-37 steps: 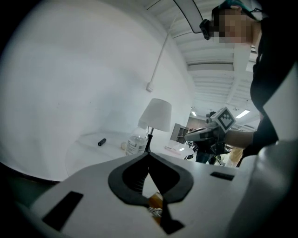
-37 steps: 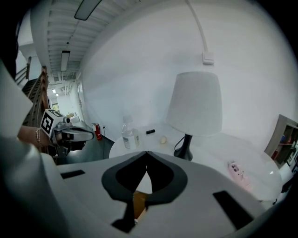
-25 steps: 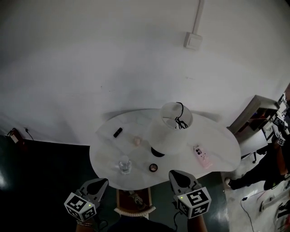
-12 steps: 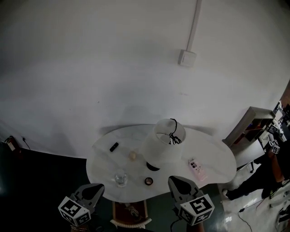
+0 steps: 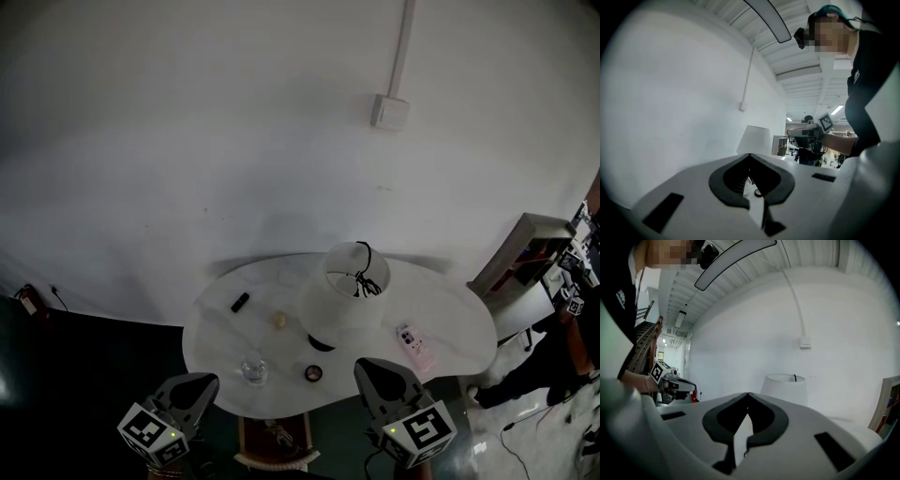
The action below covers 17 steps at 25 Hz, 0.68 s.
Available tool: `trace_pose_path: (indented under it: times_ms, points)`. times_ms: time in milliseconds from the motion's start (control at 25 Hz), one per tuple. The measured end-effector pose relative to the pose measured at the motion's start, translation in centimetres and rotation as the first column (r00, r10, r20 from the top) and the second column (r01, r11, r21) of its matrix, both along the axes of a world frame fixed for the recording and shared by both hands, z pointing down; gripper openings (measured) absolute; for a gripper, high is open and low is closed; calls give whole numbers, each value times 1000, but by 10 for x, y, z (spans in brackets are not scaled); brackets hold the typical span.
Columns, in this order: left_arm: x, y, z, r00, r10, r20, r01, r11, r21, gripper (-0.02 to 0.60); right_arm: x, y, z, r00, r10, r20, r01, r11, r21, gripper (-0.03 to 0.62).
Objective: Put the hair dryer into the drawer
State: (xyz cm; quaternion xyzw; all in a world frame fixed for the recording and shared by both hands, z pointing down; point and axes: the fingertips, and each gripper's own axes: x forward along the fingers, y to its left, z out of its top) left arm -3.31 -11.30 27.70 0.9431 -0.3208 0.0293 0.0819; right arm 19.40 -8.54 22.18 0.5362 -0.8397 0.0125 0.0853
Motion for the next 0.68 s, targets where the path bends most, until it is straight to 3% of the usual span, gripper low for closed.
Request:
trace_pose_path:
  times_ms: [680]
  points:
    - [10,-6,-3,1000,-7,-26,7,1000,-2,8,-1,0,-4,1000,-18,3,18,1000,23,18]
